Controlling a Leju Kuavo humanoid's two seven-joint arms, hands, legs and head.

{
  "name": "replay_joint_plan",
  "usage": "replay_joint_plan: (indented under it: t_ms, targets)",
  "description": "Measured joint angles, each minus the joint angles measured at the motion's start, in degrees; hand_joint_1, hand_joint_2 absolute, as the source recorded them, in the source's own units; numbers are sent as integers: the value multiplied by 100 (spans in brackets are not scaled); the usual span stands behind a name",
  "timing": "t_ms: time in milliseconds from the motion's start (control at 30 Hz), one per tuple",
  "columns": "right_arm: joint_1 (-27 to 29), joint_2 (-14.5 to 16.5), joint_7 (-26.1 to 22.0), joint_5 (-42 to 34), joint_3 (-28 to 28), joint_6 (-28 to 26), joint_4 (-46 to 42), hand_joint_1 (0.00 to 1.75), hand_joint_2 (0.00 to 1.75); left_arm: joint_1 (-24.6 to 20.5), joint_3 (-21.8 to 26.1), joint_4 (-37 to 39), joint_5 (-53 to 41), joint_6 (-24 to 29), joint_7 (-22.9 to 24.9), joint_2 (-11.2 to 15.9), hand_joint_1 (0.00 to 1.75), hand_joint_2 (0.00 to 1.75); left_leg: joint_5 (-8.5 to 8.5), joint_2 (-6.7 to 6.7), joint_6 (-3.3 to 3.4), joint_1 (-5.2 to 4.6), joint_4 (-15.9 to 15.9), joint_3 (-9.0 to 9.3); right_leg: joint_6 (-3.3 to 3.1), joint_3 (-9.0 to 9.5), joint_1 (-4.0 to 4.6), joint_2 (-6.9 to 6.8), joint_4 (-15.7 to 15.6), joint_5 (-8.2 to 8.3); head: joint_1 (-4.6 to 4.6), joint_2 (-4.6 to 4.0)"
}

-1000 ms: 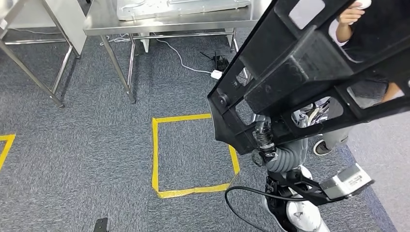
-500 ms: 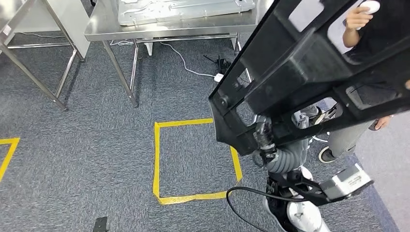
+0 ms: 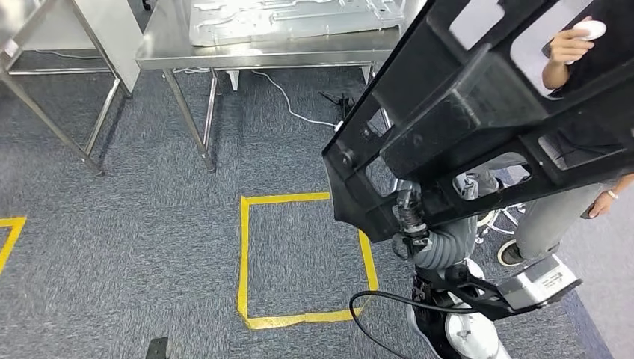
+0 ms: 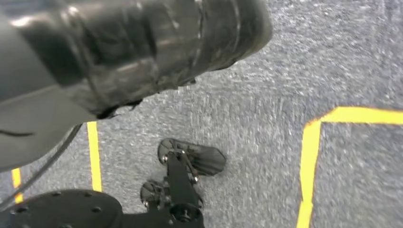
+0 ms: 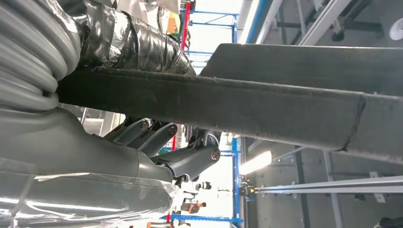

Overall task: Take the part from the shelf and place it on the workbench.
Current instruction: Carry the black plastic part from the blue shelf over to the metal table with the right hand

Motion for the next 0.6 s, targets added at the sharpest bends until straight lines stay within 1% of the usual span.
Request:
replay_joint_plan:
  t_ms: [33,67,100,133,167,200,233,267,300,333,367,400,433,500,533,567,600]
  targets:
    - [-1,0,-4,0,-2,-1,-4,175,175,1,-1,0,1,0,1,0,0,0,-17,1,39,7,-17,38,20,-90,-3,1,204,-93,13,0]
    - [2,-1,-8,0,-3,-2,-6,175,175,0,-2,0,1,-1,1,1,0,0,-41,3,70,7,-26,72,33,-258,-8,2,528,-220,27,0]
    - [8,-2,-10,-1,-4,-2,-6,175,175,-4,-3,0,1,-1,1,2,0,0,-73,3,95,0,-28,102,40,-501,-6,2,933,-364,38,0]
    - [18,-3,-13,-2,-5,-2,-5,175,175,-6,-4,0,1,-2,1,4,0,0,-104,2,109,-9,-28,132,42,-759,-4,2,1314,-461,45,0]
    - [29,-5,-13,-5,-5,-2,-4,175,175,-5,-5,0,2,-2,1,6,0,0,-140,-3,115,-21,-27,172,39,-965,-4,2,1560,-462,48,0]
    - [37,-6,-13,-9,-5,-2,-4,175,175,-1,-6,0,3,-2,1,7,0,0,-181,-11,118,-31,-27,224,25,-1075,-2,3,1596,-338,50,0]
    - [41,-7,-13,-13,-5,-2,-4,175,175,5,-6,0,4,-2,2,8,0,0,-224,-21,116,-40,-27,290,0,-1069,4,4,1404,-96,52,0]
    - [41,-7,-13,-16,-7,-2,-4,175,175,8,-6,0,5,-2,2,7,0,0,-274,-31,110,-46,-27,364,-35,-970,17,6,1039,209,52,0]
    - [39,-8,-14,-17,-8,-2,-3,175,175,8,-8,0,5,-2,3,3,0,0,-323,-41,96,-54,-30,430,-76,-844,41,10,677,439,52,0]
    - [35,-8,-14,-18,-9,-2,-3,175,175,0,-10,0,6,-3,4,0,0,0,-366,-51,74,-59,-30,475,-112,-711,65,13,354,573,54,0]
    - [32,-9,-15,-17,-10,-2,-2,175,175,-9,-12,0,7,-3,6,-4,0,0,-398,-56,48,-59,-39,498,-138,-625,88,15,160,613,52,0]
    - [30,-9,-15,-17,-11,-1,-2,175,175,-14,-15,0,8,-4,7,-7,0,0,-418,-58,18,-56,-57,507,-157,-582,108,19,87,573,53,0]
    - [29,-10,-16,-18,-12,-1,-4,175,175,-19,-16,0,9,-4,10,-7,0,0,-431,-57,-13,-51,-76,520,-171,-548,109,22,25,552,54,0]
    - [34,-11,-15,-24,-17,-2,-14,175,175,-15,-17,0,11,-4,12,-3,0,0,-479,-35,-72,-46,-53,540,-204,-464,73,26,-56,542,57,0]
    - [31,-10,-16,-27,-22,-2,-18,175,175,-13,-17,0,11,-5,13,-3,0,0,-543,-25,-102,-46,95,480,-227,-404,51,20,-102,534,55,0]
    - [29,-10,-17,-31,-27,-2,-21,175,175,-11,-18,0,12,-7,14,-3,0,0,-640,-16,-128,-40,354,342,-248,-346,37,12,-133,517,54,0]
    - [27,-10,-16,-32,-32,-2,-20,175,175,-9,-19,0,12,-8,14,-6,0,0,-759,-11,-153,-33,736,115,-267,-304,38,6,-144,488,54,0]
